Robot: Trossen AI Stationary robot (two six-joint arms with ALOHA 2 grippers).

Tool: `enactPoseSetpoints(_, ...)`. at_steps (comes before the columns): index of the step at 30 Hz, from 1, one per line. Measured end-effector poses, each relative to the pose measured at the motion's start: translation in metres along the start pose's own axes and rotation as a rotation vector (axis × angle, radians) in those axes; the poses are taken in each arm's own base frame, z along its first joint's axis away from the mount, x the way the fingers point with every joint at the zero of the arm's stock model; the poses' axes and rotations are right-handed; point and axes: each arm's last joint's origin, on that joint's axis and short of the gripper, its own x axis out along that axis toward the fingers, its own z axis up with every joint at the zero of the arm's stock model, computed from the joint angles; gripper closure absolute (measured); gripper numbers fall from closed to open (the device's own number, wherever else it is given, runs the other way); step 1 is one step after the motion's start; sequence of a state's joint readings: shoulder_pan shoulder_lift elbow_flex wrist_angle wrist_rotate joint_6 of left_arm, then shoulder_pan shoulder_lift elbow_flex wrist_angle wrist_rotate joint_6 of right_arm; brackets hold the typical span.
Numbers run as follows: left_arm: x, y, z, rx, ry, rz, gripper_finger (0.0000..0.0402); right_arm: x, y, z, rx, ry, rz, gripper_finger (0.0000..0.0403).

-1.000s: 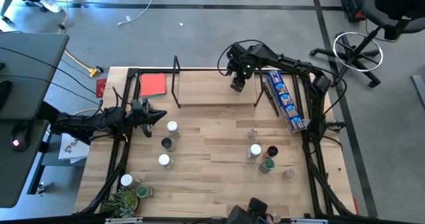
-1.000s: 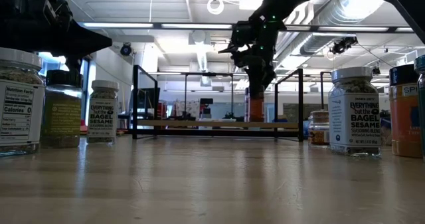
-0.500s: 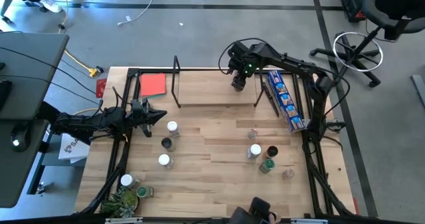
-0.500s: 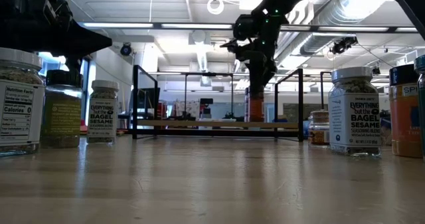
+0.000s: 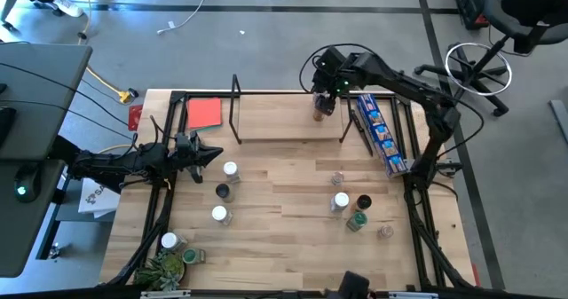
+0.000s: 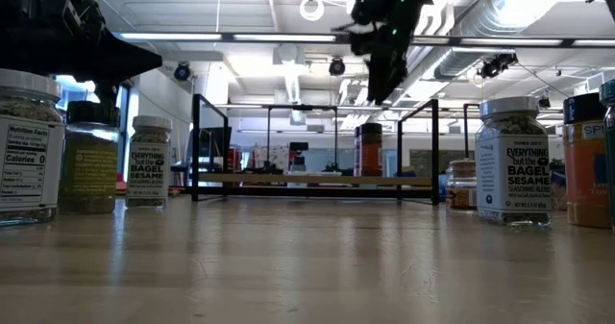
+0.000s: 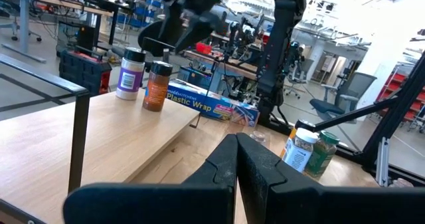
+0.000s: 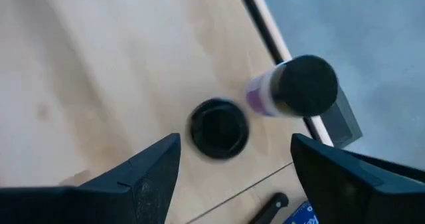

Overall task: Shelf spices
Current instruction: Put the top right black seasoning bottle on the shelf aligned with the other black seasoning bottle

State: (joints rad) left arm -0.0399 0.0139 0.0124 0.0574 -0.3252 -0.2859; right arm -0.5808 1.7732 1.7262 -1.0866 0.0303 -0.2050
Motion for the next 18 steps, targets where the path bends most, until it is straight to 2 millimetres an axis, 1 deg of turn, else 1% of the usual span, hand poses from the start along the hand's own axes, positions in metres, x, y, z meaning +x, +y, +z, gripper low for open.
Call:
enactPoseSetpoints(1, 0.000, 0.000, 0.000, 0.000, 0.000, 0.000, 0.0401, -0.006, 0.004, -0.002, -0.027, -0.020, 0.035, 0.0125)
enactPoseSetpoints(3, 0.000, 0.000, 0.000, 0.000, 0.000, 0.000, 0.0401, -0.013, 0.014, -0.006, -0.093, -0.050, 0.134, 0.0135)
enactPoseSetpoints(5, 0.000, 0.000, 0.000, 0.000, 0.000, 0.000, 0.0401, -0.008, 0.023, -0.011, -0.127, -0.045, 0.204, 0.0154)
enactPoseSetpoints(8, 0.000, 0.000, 0.000, 0.000, 0.000, 0.000, 0.0401, 0.007, 0.035, -0.022, -0.147, 0.016, 0.242, 0.0193)
enactPoseSetpoints(12, 0.000, 0.000, 0.000, 0.000, 0.001, 0.000, 0.0401, 0.033, 0.045, -0.035, -0.145, 0.049, 0.244, 0.0251)
enactPoseSetpoints(15, 0.000, 0.000, 0.000, 0.000, 0.000, 0.000, 0.0401, 0.048, 0.046, -0.042, -0.112, 0.066, 0.198, 0.0289)
enactPoseSetpoints(18, 0.000, 0.000, 0.000, 0.000, 0.000, 0.000, 0.0401, 0.056, 0.044, -0.047, -0.068, 0.070, 0.177, 0.0314)
